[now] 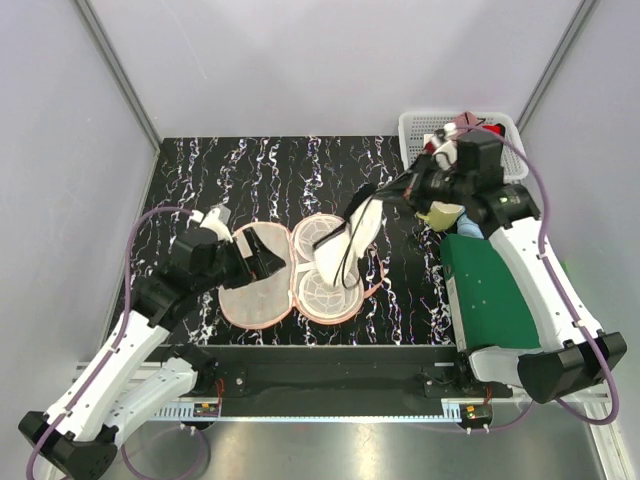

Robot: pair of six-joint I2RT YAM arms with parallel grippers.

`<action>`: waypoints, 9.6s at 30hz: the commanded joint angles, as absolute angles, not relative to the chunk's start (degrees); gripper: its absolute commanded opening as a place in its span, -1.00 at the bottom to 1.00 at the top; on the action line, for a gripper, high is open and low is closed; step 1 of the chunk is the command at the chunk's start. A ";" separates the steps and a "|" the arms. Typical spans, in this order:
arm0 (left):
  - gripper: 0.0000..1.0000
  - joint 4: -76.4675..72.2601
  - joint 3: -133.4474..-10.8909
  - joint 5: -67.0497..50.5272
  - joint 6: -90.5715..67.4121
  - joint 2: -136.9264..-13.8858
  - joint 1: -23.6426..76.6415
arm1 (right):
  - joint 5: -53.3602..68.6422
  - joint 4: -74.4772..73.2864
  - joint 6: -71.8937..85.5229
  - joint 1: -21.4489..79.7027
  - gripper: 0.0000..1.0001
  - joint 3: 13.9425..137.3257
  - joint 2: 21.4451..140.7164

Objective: Place the bra in the laundry bag and zip it closed

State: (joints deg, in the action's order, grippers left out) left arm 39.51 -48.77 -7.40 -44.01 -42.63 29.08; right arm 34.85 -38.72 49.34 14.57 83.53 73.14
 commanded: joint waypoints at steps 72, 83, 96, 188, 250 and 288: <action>0.22 6.59 -45.53 -19.78 -55.19 -88.05 36.30 | 30.15 -37.97 41.66 8.00 -1.00 62.23 67.23; 0.40 1.85 -48.16 -19.43 -53.88 -93.08 36.83 | 30.85 -38.76 39.73 6.50 -1.00 60.73 67.32; -0.07 1.67 -51.42 -18.72 -53.35 -97.38 36.83 | 30.67 -40.61 38.32 6.50 -1.00 58.18 65.30; 0.64 26.98 -36.57 -11.34 -109.86 -60.02 45.62 | -4.75 20.57 107.93 47.11 -1.00 18.63 68.20; 0.98 33.85 -63.71 -12.82 -22.75 -83.21 18.39 | 21.35 -26.80 39.64 32.26 -0.15 52.11 73.73; -1.00 26.19 -77.43 -42.35 -21.10 -108.19 10.72 | 28.21 -27.95 36.91 25.58 -0.23 53.18 76.99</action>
State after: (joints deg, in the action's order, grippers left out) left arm 24.47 -74.70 -35.73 -27.53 -111.18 10.68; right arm 26.72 -28.38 37.34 26.09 53.63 79.37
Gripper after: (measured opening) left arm 0.013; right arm 0.390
